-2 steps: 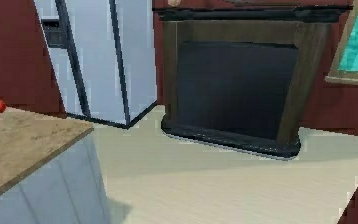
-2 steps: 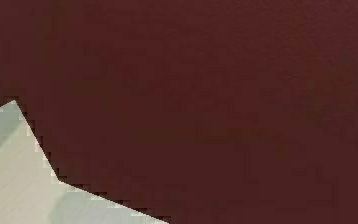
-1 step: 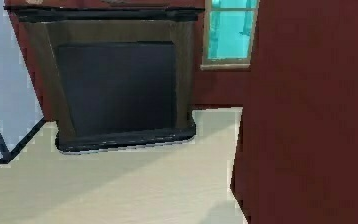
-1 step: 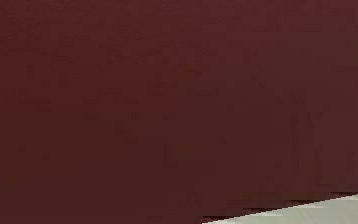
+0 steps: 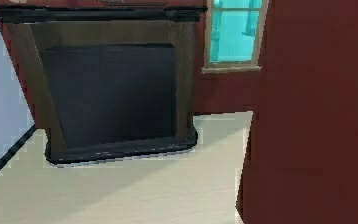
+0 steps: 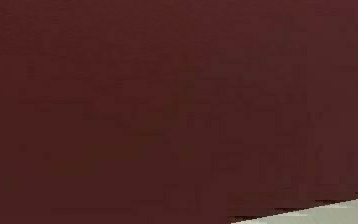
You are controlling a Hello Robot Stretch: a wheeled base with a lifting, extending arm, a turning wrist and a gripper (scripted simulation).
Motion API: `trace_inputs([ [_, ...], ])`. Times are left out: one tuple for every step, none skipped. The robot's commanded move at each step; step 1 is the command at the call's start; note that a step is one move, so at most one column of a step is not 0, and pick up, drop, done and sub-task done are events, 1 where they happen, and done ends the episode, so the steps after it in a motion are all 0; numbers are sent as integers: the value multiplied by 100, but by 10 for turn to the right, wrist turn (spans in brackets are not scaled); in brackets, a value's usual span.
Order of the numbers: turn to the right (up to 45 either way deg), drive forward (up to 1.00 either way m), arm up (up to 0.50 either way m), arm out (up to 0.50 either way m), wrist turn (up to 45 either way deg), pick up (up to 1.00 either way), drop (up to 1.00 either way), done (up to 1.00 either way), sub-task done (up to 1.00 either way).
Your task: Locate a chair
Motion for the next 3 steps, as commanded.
trace_inputs([
  [0,100,0,0,0,0,0,0,0],
  [60,0,0,0,0,0,0,0,0],
  [0,35,0,0,0,0,0,0,0],
])
